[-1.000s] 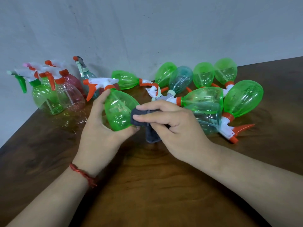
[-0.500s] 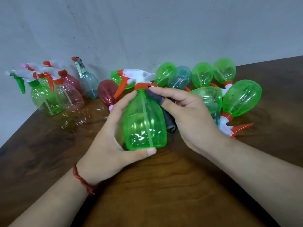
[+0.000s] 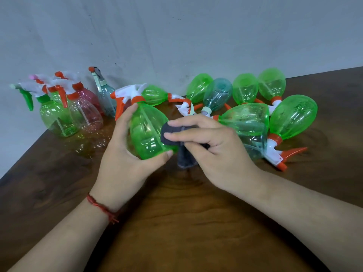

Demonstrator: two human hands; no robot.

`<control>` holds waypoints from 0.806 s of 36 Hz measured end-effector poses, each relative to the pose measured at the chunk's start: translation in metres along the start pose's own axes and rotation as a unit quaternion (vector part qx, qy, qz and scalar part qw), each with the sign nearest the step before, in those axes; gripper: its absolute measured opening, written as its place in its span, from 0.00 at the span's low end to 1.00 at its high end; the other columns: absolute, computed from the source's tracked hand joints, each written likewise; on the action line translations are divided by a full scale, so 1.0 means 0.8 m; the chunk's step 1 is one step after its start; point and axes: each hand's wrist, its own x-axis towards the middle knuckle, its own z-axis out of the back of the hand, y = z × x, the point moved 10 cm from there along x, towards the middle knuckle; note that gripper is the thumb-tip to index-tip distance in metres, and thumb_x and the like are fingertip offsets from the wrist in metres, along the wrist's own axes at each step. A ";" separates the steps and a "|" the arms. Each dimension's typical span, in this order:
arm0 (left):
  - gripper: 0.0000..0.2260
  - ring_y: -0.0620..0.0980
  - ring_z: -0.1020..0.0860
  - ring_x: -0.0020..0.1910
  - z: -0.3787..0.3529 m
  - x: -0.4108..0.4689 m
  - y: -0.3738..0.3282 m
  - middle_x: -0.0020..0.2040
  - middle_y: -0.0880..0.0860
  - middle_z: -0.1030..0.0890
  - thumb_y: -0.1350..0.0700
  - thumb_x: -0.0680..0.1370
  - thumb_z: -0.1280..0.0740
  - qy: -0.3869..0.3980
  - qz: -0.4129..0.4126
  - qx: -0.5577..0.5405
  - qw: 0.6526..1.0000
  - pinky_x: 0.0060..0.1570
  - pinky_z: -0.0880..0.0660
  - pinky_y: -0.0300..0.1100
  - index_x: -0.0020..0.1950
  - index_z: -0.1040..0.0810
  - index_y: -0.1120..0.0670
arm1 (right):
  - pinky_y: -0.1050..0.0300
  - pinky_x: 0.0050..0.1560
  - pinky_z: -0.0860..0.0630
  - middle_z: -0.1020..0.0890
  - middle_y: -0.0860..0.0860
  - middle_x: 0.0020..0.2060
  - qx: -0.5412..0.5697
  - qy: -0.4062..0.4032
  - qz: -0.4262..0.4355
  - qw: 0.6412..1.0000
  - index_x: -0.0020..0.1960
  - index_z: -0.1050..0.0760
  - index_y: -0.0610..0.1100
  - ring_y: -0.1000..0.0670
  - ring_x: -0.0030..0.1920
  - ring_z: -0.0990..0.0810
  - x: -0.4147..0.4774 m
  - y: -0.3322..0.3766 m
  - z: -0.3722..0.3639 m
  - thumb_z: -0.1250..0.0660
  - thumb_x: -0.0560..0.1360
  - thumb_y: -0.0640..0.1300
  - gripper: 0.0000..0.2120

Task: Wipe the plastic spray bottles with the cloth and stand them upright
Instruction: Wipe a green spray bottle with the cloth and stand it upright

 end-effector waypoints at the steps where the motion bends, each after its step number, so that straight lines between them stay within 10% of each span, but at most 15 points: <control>1: 0.48 0.51 0.22 0.73 0.003 0.001 0.004 0.75 0.48 0.23 0.45 0.66 0.15 -0.007 0.009 0.001 1.000 0.73 0.26 0.58 0.82 0.36 0.39 | 0.59 0.69 0.25 0.17 0.53 0.64 -0.009 0.006 0.006 1.000 0.60 0.12 0.45 0.56 0.66 0.20 0.000 0.002 -0.003 0.34 0.81 0.28 0.18; 13: 0.48 0.51 0.25 0.75 -0.024 -0.010 -0.010 0.77 0.48 0.25 0.52 0.68 0.15 0.063 0.000 -0.024 0.998 0.75 0.28 0.58 0.83 0.36 0.47 | 0.60 0.72 0.27 0.15 0.53 0.64 0.054 -0.029 -0.069 0.996 0.61 0.13 0.44 0.56 0.68 0.20 0.009 -0.021 0.010 0.35 0.81 0.27 0.19; 20: 0.49 0.55 0.21 0.71 -0.039 -0.026 -0.039 0.75 0.51 0.25 0.59 0.68 0.17 0.130 -0.008 -0.104 0.986 0.68 0.21 0.50 0.84 0.39 0.50 | 0.55 0.64 0.19 0.13 0.47 0.60 0.331 -0.045 -0.178 0.926 0.64 0.16 0.42 0.48 0.63 0.15 0.013 -0.046 0.006 0.35 0.84 0.33 0.13; 29: 0.51 0.52 0.24 0.75 -0.055 -0.025 -0.038 0.77 0.47 0.26 0.59 0.68 0.16 0.182 -0.020 -0.044 0.982 0.74 0.25 0.53 0.84 0.42 0.49 | 0.58 0.59 0.18 0.12 0.49 0.57 0.292 -0.056 -0.190 0.936 0.62 0.15 0.41 0.50 0.59 0.13 0.011 -0.056 0.012 0.36 0.84 0.30 0.14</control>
